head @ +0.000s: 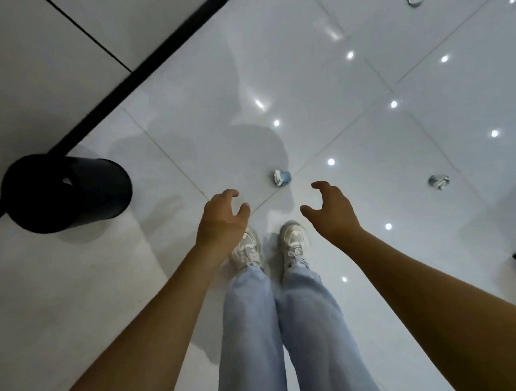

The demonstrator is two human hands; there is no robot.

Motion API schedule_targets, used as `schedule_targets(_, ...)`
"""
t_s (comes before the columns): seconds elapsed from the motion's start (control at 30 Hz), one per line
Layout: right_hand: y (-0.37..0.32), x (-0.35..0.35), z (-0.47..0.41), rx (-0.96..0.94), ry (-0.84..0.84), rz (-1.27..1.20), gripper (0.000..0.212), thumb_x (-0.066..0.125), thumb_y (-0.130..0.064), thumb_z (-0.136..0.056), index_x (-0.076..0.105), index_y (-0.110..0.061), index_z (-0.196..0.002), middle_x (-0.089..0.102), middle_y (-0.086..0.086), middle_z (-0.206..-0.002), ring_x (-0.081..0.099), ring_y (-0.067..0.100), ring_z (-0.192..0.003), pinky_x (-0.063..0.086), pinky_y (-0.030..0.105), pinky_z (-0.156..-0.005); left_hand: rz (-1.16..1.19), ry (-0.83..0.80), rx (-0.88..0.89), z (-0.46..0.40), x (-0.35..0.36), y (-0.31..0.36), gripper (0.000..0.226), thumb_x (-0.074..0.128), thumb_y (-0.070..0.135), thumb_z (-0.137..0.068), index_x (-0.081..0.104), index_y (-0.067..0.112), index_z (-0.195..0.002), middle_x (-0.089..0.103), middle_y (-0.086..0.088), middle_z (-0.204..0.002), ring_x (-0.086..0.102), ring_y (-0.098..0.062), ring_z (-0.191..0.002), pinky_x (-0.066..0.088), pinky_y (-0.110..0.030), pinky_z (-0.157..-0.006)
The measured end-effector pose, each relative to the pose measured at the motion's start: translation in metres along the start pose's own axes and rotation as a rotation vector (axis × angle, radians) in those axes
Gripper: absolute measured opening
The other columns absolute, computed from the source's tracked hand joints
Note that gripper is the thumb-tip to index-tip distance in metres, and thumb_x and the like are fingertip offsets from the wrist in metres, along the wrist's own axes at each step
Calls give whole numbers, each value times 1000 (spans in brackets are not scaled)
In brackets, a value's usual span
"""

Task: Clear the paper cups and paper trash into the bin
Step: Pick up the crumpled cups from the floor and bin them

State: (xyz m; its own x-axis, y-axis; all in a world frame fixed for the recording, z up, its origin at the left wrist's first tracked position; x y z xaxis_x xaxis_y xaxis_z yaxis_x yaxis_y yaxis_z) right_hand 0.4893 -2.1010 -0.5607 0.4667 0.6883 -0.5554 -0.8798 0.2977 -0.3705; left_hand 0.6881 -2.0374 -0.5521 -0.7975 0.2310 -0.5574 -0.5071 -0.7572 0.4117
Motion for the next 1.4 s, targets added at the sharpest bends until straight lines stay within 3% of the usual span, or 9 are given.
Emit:
schedule_targets(0.3, 84, 109, -175, -16, -15, 77, 61, 64, -27, -89, 36, -18, -142, 43, 6, -141, 47, 25, -124, 37, 29, -92, 35, -69, -15, -144, 131, -75, 40, 49, 34, -95, 47, 21, -133, 48, -1, -138, 46, -18, -123, 37, -27, -94)
schedule_targets(0.5, 112, 176, -277, -63, 25, 58, 71, 72, -21, -81, 36, -20, -143, 38, 4, -146, 42, 28, -127, 36, 28, -93, 65, -70, -21, -216, 177, -124, 41, 53, 32, -94, 48, 20, -133, 48, -1, -138, 44, -17, -126, 32, -21, -93)
schedule_targets(0.63, 122, 209, -319, -107, 28, 116, 79, 74, -18, -77, 34, -26, -145, 26, 0, -154, 29, 31, -135, 42, 43, -100, 71, -75, -25, -245, 192, -142, 41, 53, 32, -95, 48, 20, -133, 49, 1, -138, 44, -15, -127, 32, -20, -92)
schedule_targets(0.73, 130, 225, -334, -142, 13, 200, 79, 71, -17, -81, 30, -31, -147, 17, -3, -158, 17, 29, -141, 42, 45, -101, 84, -89, -39, -262, 201, -146, 40, 52, 31, -95, 48, 20, -133, 48, 0, -138, 45, -15, -125, 32, -20, -90)
schedule_targets(0.9, 138, 232, -339, -227, 91, 204, 54, 63, -10, -86, 45, -25, -134, 41, -2, -142, 32, 29, -127, 45, 37, -91, 120, -127, -54, -275, 213, -140, 39, 53, 31, -95, 48, 19, -132, 48, -1, -139, 43, -16, -129, 33, -22, -93)
schedule_targets(1.0, 136, 230, -326, -228, 64, 87, 56, 67, -18, -82, 45, -24, -134, 47, 0, -135, 37, 28, -122, 37, 30, -89, 214, -156, -110, -276, 215, -125, 40, 55, 32, -94, 49, 23, -132, 48, 1, -139, 46, -16, -126, 37, -23, -89)
schedule_targets(1.13, 114, 215, -276, -270, 71, -157, 61, 72, -24, -80, 45, -28, -134, 50, -4, -134, 45, 20, -115, 49, 37, -93, 361, -168, -173, -256, 202, -91, 44, 62, 31, -89, 50, 25, -131, 51, 3, -135, 51, -15, -118, 40, -24, -86)
schedule_targets(1.23, 95, 190, -226, -327, 75, -249, 62, 75, -22, -78, 46, -27, -133, 52, -8, -129, 48, 15, -111, 53, 33, -88, 349, -254, -136, -223, 189, -58, 47, 65, 34, -87, 48, 28, -131, 51, 6, -133, 51, -12, -112, 40, -24, -85)
schedule_targets(1.4, 73, 132, -146, -253, 126, -371, 63, 77, -20, -78, 48, -23, -134, 55, -5, -129, 52, 16, -114, 53, 27, -89, 321, -313, -112, -158, 158, -3, 47, 73, 29, -81, 54, 26, -124, 59, 2, -125, 57, -19, -112, 49, -39, -98)
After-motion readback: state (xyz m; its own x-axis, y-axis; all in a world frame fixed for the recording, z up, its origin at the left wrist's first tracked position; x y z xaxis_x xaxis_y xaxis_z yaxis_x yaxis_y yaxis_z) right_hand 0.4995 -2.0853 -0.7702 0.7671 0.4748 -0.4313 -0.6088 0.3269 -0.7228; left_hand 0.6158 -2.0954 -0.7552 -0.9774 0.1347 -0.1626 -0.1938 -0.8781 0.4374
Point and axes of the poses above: each hand's wrist, its own z-axis away from the middle knuckle, its own x-axis out of the palm, y = z × x, the point moved 4 cm from there along -z, towards the middle knuckle
